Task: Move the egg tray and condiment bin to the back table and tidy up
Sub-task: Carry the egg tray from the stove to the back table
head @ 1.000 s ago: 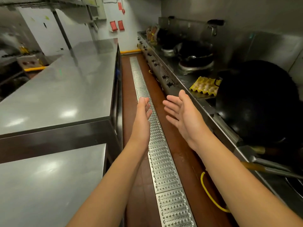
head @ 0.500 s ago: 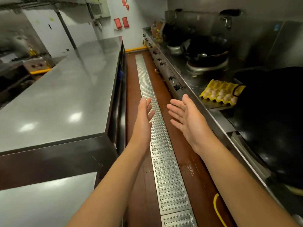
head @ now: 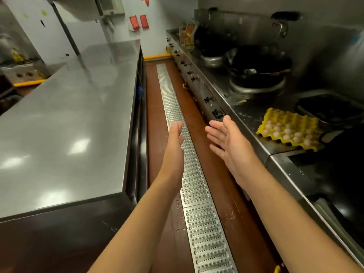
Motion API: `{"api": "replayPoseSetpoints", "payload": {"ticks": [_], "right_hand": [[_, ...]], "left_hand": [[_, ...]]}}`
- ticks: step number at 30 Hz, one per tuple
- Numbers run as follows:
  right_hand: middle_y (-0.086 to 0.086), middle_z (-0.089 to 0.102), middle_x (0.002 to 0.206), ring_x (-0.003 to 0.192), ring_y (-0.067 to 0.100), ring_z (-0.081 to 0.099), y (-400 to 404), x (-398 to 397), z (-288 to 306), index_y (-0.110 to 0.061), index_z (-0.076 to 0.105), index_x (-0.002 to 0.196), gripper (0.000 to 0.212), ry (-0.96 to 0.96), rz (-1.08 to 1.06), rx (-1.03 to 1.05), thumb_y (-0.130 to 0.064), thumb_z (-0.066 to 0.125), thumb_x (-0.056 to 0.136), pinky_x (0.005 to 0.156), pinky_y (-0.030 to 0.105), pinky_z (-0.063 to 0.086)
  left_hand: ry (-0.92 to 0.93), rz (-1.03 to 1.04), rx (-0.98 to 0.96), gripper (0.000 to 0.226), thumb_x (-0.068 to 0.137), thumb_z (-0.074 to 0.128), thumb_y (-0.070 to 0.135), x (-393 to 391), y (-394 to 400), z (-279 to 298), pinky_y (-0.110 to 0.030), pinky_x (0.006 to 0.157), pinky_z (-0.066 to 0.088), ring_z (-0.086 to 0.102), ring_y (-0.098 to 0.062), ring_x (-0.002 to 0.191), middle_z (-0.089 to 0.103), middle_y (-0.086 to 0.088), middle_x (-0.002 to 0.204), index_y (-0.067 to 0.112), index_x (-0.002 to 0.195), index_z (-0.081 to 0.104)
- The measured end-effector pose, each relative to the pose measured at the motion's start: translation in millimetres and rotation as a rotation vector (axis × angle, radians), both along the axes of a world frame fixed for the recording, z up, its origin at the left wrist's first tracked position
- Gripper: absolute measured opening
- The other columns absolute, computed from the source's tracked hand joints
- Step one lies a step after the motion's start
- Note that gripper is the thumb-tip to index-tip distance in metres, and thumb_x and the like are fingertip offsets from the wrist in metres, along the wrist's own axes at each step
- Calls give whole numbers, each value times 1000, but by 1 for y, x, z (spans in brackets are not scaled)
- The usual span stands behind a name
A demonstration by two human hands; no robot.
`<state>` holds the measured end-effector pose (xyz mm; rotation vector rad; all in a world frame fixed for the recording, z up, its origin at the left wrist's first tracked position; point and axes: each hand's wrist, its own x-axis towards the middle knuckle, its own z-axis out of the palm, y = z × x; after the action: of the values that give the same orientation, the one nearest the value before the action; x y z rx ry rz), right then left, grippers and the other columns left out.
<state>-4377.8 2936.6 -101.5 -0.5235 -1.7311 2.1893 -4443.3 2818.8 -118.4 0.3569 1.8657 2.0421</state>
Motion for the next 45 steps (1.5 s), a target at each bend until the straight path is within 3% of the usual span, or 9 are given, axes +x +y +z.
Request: {"api": "replayPoseSetpoints", "payload": {"ticks": [6, 13, 18, 24, 31, 36, 40, 45], "right_hand": [[-11, 63, 131, 122, 4, 55, 25, -60, -1, -29, 56, 134, 56, 11, -136, 75, -63, 35, 94, 104, 31, 42], [-11, 64, 128, 118, 1, 57, 77, -106, -17, -28, 58, 132, 50, -17, -251, 72, -57, 36, 99, 102, 29, 45], [-9, 64, 129, 120, 3, 57, 120, -143, -20, -27, 57, 133, 49, 8, -252, 27, -55, 35, 100, 103, 31, 44], [-7, 59, 136, 125, 6, 54, 166, -194, -23, -25, 53, 138, 53, 23, -186, 6, -57, 34, 100, 111, 36, 40], [-4, 58, 139, 123, 5, 54, 207, -234, -27, -23, 51, 141, 54, 8, -198, -12, -54, 34, 100, 110, 35, 40], [1, 57, 141, 128, 13, 53, 246, -263, -25, -20, 51, 140, 51, -33, -319, -37, -49, 32, 103, 112, 38, 38], [2, 58, 140, 127, 14, 54, 272, -281, -23, -18, 53, 138, 48, -49, -462, -57, -46, 33, 104, 112, 39, 39], [2, 57, 141, 129, 16, 52, 303, -297, -13, -18, 53, 137, 49, -54, -632, -42, -47, 33, 103, 110, 38, 40]], "left_hand": [[-20, -107, 30, 64, 94, 23, 71, -71, 40, 2, -46, 121, 17, 35, -4, 140, 34, 15, 156, 38, 147, 39], [-56, -234, 46, 80, 81, 27, 78, -129, 97, -13, -40, 118, 21, 40, -3, 135, 38, 10, 155, 37, 148, 38], [-54, -243, -5, 69, 93, 22, 73, -166, 136, -15, -42, 119, 22, 40, -8, 136, 37, 5, 156, 34, 149, 38], [-13, -219, -30, 67, 95, 21, 69, -215, 182, -5, -30, 107, 28, 37, -11, 140, 39, 6, 155, 32, 149, 38], [-24, -245, -44, 68, 95, 22, 68, -251, 229, -9, -43, 120, 21, 37, -9, 140, 40, 6, 154, 30, 149, 39], [-29, -330, -47, 69, 94, 21, 71, -290, 273, -14, -48, 119, 22, 38, -14, 140, 42, 5, 153, 32, 148, 40], [-46, -434, 8, 65, 97, 21, 67, -320, 308, -18, -41, 118, 23, 37, -13, 141, 41, 5, 154, 32, 148, 39], [-53, -567, 48, 68, 96, 24, 68, -354, 353, -12, -42, 119, 23, 39, -12, 139, 40, 2, 155, 28, 150, 36]]}}
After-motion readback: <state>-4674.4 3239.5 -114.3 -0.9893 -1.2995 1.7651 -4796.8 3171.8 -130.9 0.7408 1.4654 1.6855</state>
